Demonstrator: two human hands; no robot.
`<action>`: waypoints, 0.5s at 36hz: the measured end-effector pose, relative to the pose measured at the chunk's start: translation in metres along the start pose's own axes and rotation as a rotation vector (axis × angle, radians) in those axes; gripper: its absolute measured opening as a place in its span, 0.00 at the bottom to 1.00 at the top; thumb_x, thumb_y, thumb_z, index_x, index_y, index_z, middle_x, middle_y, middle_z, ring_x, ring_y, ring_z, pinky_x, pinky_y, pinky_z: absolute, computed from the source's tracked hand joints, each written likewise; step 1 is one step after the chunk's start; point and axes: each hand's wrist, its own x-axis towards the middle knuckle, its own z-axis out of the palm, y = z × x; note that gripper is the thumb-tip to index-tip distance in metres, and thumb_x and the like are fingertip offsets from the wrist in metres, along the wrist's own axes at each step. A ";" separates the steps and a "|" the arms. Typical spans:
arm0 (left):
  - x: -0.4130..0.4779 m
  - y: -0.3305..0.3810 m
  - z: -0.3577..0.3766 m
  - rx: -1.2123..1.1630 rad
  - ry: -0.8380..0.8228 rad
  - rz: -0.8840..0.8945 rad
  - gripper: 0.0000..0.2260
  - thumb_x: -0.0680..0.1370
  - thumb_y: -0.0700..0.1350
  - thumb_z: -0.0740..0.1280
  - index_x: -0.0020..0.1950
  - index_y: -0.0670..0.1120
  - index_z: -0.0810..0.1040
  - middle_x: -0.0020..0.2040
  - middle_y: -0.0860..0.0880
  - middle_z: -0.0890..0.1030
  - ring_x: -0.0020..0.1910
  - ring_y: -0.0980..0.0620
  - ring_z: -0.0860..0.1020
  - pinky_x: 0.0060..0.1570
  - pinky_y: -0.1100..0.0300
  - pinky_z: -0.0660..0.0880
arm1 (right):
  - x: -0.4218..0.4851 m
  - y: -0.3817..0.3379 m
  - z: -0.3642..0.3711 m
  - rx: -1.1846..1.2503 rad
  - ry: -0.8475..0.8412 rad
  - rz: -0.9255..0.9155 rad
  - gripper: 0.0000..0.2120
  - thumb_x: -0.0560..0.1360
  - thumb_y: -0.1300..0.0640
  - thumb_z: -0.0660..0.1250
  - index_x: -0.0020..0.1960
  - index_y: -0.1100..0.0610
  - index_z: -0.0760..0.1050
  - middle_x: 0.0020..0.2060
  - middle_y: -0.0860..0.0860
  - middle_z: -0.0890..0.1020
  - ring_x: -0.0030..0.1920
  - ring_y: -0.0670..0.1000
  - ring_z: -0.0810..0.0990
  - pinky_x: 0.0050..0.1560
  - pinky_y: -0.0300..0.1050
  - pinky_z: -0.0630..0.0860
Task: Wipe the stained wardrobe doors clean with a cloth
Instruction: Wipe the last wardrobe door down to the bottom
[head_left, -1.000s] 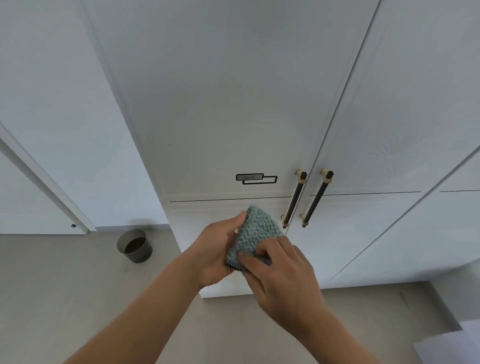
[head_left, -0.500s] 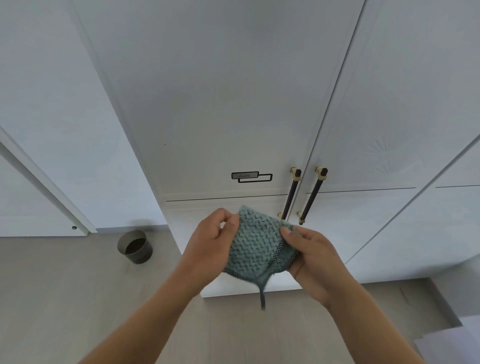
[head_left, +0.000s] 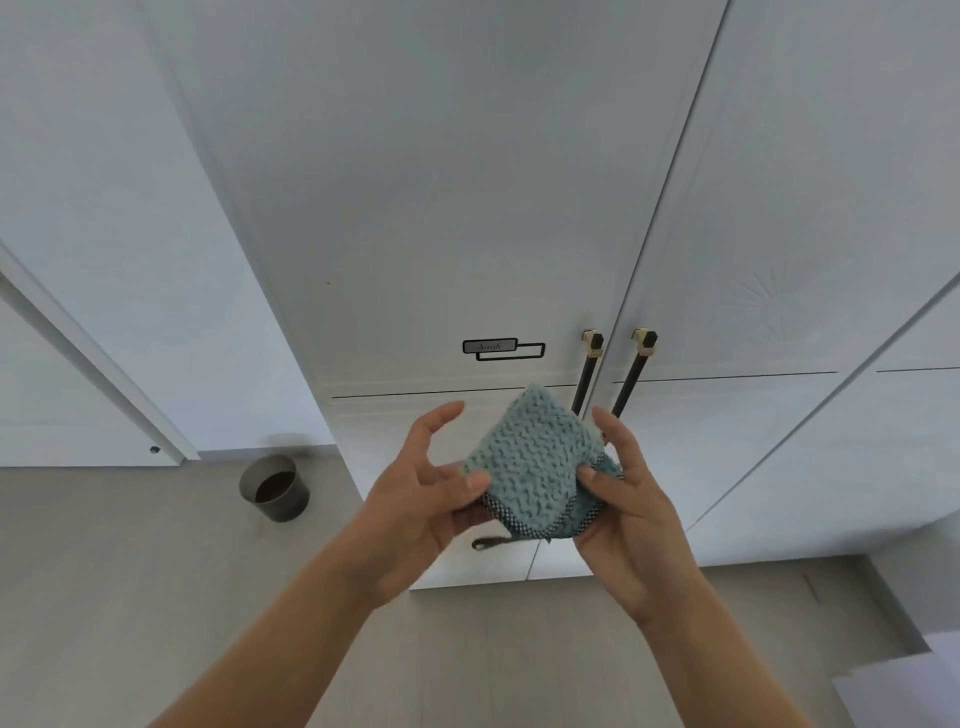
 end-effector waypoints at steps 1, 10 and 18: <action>0.000 -0.006 0.002 -0.008 0.015 -0.020 0.40 0.70 0.41 0.80 0.76 0.56 0.64 0.63 0.32 0.82 0.60 0.35 0.82 0.61 0.44 0.81 | -0.001 0.001 0.001 0.009 0.006 -0.016 0.24 0.74 0.71 0.61 0.66 0.53 0.74 0.59 0.60 0.82 0.58 0.60 0.82 0.58 0.62 0.79; 0.002 -0.043 0.013 -0.114 0.203 -0.045 0.34 0.76 0.44 0.77 0.76 0.62 0.65 0.64 0.41 0.84 0.57 0.39 0.84 0.51 0.50 0.82 | -0.002 0.020 0.002 -0.088 0.153 -0.120 0.27 0.77 0.74 0.60 0.66 0.49 0.78 0.60 0.58 0.82 0.61 0.59 0.82 0.56 0.59 0.81; 0.002 -0.058 0.013 0.223 0.204 0.012 0.25 0.78 0.38 0.76 0.69 0.58 0.75 0.57 0.44 0.87 0.50 0.48 0.83 0.49 0.54 0.76 | -0.001 0.021 -0.008 -0.098 0.122 -0.116 0.19 0.74 0.71 0.63 0.62 0.62 0.80 0.61 0.60 0.82 0.63 0.59 0.80 0.59 0.56 0.80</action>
